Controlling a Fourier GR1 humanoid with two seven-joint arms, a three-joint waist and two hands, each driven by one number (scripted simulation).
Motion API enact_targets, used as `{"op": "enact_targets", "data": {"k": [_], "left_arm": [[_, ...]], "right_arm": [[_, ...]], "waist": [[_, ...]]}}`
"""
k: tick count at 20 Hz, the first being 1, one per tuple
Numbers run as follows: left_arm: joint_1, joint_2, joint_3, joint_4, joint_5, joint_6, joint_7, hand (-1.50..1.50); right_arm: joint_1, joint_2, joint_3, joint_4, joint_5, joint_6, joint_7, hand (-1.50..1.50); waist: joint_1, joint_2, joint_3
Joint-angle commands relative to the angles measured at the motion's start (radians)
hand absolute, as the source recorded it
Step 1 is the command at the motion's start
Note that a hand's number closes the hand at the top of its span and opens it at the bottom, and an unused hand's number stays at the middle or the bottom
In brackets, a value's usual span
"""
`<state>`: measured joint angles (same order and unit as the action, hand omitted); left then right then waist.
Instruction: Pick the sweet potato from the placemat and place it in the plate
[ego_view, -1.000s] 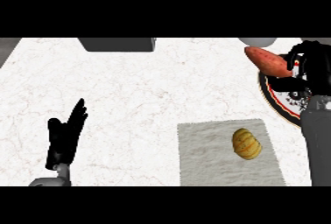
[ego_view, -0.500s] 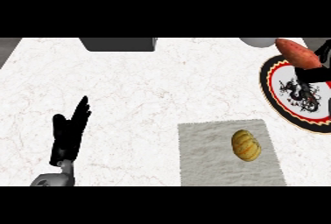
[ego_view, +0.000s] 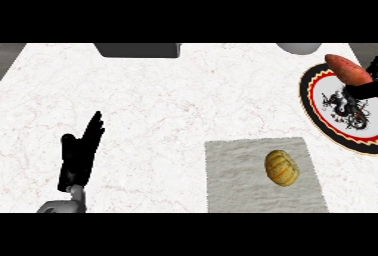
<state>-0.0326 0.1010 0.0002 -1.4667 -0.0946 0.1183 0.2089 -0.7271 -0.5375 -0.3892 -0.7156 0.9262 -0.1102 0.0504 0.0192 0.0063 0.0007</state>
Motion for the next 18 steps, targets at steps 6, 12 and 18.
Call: {"op": "enact_targets", "data": {"k": [6, 12, 18], "left_arm": [[-0.037, -0.021, -0.017, 0.022, -0.023, 0.014, 0.006, 0.00], [-0.030, -0.001, 0.005, 0.013, -0.013, 0.002, 0.013, 0.00], [0.005, -0.031, -0.009, 0.025, -0.025, 0.027, -0.023, 0.00]], "right_arm": [[-0.018, -0.081, 0.006, 0.312, -0.002, 0.160, -0.109, 1.50], [-0.058, -0.137, -0.011, 0.376, -0.047, 0.240, -0.302, -1.50], [-0.056, -0.130, -0.225, 0.361, -0.283, 0.254, -0.525, -1.50]], "waist": [[0.007, 0.005, 0.001], [0.001, 0.000, 0.001], [-0.018, -0.003, 0.002]]}}
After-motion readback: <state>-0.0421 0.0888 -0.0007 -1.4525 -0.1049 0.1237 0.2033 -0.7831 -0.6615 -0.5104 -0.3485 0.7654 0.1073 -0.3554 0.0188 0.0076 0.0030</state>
